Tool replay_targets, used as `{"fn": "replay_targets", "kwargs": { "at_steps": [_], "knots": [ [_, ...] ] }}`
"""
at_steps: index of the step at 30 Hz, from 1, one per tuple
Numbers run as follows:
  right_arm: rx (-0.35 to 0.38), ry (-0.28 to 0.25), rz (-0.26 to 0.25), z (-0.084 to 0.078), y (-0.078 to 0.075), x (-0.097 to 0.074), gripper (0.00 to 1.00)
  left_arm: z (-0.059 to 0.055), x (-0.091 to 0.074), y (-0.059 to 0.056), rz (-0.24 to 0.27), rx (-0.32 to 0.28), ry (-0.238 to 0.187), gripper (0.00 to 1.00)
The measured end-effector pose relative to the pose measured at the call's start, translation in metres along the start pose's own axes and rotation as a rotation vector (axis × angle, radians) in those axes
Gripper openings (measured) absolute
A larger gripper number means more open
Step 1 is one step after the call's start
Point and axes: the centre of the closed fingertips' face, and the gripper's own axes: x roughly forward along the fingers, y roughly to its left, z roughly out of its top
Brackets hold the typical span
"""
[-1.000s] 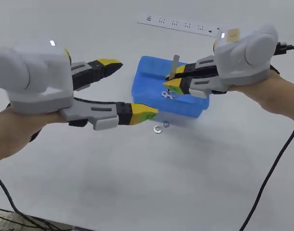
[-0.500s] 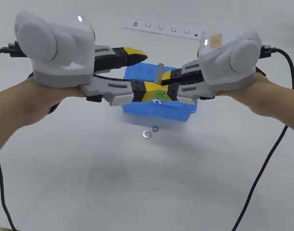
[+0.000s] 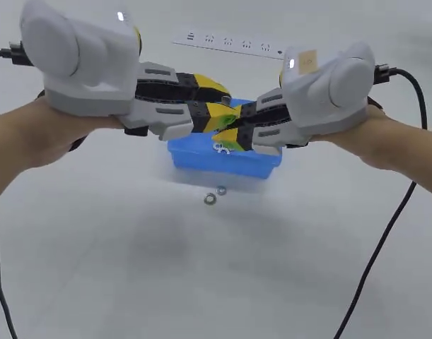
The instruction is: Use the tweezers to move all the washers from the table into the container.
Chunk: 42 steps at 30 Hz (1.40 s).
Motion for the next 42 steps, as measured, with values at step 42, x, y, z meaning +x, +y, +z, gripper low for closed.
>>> {"fn": "replay_targets", "kwargs": {
  "at_steps": [42],
  "knots": [
    [0.072, -0.033, -0.191, 0.033, 0.008, -0.054, 0.37, 0.056, -0.033, -0.023, 0.027, 0.254, 0.032, 0.05]
  ]
}}
